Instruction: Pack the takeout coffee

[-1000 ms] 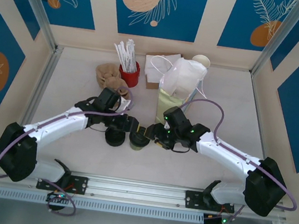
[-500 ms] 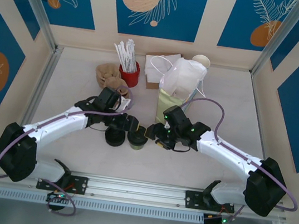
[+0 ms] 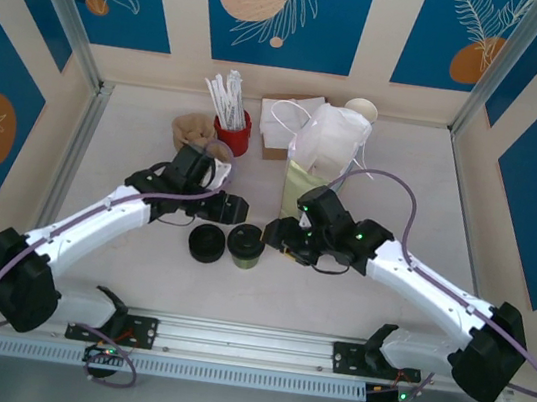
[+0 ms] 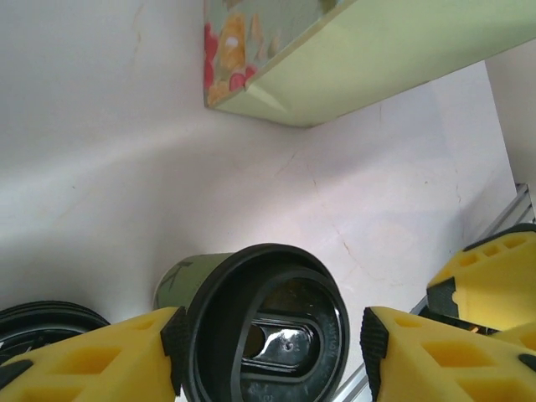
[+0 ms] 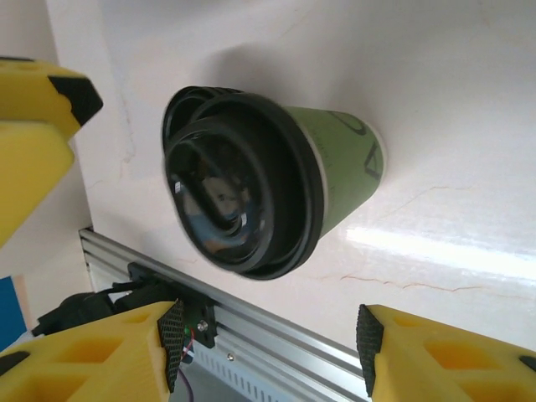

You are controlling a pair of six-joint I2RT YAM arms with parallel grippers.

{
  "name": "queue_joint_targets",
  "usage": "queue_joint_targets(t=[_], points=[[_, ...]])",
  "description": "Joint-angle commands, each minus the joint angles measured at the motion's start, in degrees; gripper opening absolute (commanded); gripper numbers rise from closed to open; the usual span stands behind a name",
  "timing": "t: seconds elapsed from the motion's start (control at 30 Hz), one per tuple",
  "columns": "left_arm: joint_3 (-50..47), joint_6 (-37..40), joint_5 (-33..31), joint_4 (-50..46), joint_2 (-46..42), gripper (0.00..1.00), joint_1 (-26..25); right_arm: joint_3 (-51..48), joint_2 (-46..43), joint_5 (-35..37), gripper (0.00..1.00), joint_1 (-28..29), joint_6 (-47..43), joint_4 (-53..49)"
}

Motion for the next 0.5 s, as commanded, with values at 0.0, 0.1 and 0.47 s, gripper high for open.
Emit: queue_joint_targets(t=[0.0, 0.1, 0.47], points=[[3.48, 2.42, -3.25, -3.11, -2.72, 0.59, 0.52, 1.6, -3.92, 2.56, 0.59, 0.79, -1.34, -4.07], [4.63, 2.57, -5.23, -2.98, -4.45, 0.6, 1.38, 1.22, -6.9, 3.65, 0.59, 0.9, -1.55, -5.04], [5.09, -4.59, -18.76, -0.36, -7.57, 0.7, 8.13, 0.13, -18.55, 10.98, 0.55, 0.15, -4.84, -7.06]])
